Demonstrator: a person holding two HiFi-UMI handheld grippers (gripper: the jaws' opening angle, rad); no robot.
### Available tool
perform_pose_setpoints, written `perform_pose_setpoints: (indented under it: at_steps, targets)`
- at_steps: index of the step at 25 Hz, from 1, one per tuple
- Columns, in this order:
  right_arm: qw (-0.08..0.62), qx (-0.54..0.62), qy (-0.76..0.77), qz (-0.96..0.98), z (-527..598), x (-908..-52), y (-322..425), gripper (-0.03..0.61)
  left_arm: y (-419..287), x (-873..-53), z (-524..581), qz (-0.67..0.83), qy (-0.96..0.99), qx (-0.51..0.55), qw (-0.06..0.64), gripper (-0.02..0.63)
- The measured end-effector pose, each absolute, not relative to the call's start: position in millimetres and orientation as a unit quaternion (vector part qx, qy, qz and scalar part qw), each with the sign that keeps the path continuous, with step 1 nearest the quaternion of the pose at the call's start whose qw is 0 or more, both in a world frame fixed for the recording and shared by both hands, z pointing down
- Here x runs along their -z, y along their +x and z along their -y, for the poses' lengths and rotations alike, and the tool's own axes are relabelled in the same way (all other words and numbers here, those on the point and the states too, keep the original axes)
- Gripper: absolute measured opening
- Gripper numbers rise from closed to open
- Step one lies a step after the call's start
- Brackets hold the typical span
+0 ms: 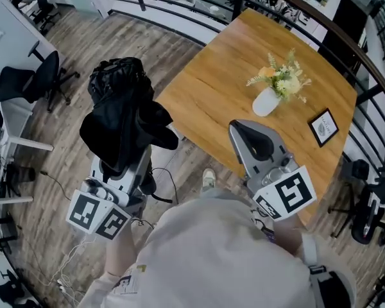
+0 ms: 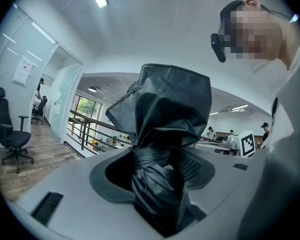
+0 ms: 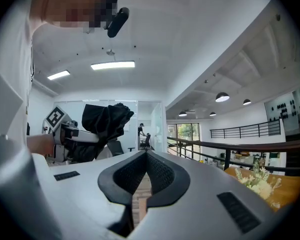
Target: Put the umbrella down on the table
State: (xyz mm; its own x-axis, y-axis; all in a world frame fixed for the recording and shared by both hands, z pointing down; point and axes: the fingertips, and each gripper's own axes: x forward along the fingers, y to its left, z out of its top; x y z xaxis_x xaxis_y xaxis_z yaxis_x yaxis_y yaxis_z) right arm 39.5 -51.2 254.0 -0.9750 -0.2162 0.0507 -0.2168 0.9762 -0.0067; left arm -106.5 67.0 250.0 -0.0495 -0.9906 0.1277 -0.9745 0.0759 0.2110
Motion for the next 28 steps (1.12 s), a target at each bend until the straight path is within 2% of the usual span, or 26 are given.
perform_pose_setpoints:
  at_steps: [13, 17, 28]
  targets:
    - [0.022, -0.022, 0.119, 0.992, 134, -275, 26, 0.028, -118, -272, 33, 0.698, 0.698, 0.012, 0.157, 0.244]
    - [0.01, -0.063, 0.118, 0.991, 144, -281, 22, 0.028, -122, -279, 54, 0.682, 0.714, 0.007, 0.157, 0.244]
    - [0.022, -0.057, 0.222, 0.973, 170, -275, 3, 0.028, -165, -282, 111, 0.611, 0.776, -0.01, 0.153, 0.244]
